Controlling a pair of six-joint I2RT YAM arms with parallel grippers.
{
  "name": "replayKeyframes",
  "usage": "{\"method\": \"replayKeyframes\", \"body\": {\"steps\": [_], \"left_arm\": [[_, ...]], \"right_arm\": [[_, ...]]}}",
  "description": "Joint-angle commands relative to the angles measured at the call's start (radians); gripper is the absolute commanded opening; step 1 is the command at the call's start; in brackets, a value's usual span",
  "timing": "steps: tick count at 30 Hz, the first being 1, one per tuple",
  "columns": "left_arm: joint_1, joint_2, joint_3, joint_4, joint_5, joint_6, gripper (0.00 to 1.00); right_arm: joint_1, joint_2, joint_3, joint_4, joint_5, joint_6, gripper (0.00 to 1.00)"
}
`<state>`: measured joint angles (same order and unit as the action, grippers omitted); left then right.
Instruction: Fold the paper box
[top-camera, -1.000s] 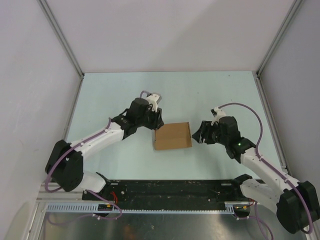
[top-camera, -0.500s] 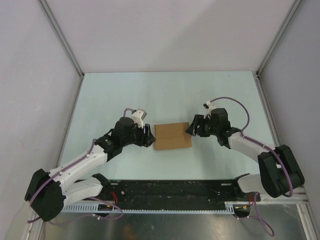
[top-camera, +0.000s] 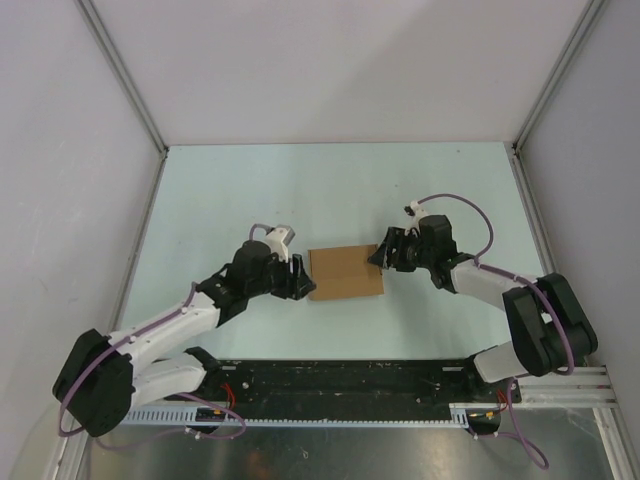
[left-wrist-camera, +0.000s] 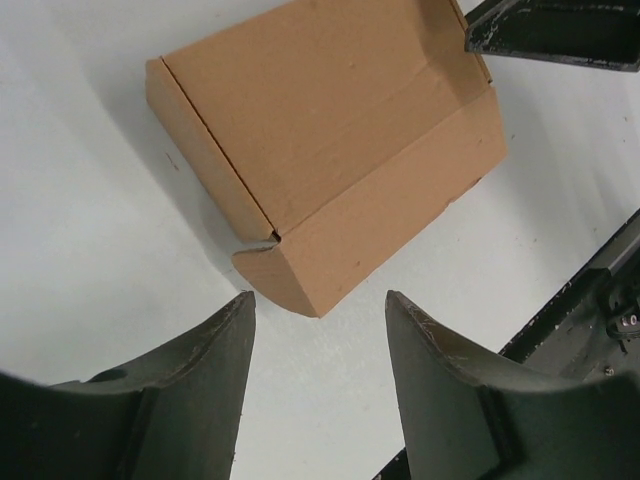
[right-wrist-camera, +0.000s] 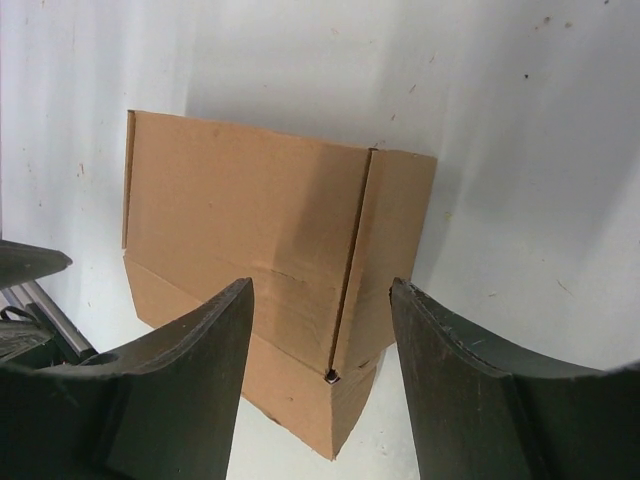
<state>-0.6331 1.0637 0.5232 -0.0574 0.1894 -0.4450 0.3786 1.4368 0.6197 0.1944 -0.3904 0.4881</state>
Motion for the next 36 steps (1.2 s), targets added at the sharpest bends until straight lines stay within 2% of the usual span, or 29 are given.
{"method": "replayKeyframes", "body": {"steps": [1,19,36], "left_arm": [[0.004,0.028,-0.018,0.106,0.038,-0.031,0.61],[0.003,0.113,-0.043,0.163,0.058,-0.038,0.62],[0.001,0.236,0.006,0.208,0.056,-0.029,0.62]], "right_arm": [[-0.009,0.02,0.038,0.065,-0.015,0.018,0.61],[-0.014,0.057,0.04,0.063,-0.025,0.017,0.59],[-0.018,0.065,0.04,0.063,-0.038,0.013,0.59]]}}
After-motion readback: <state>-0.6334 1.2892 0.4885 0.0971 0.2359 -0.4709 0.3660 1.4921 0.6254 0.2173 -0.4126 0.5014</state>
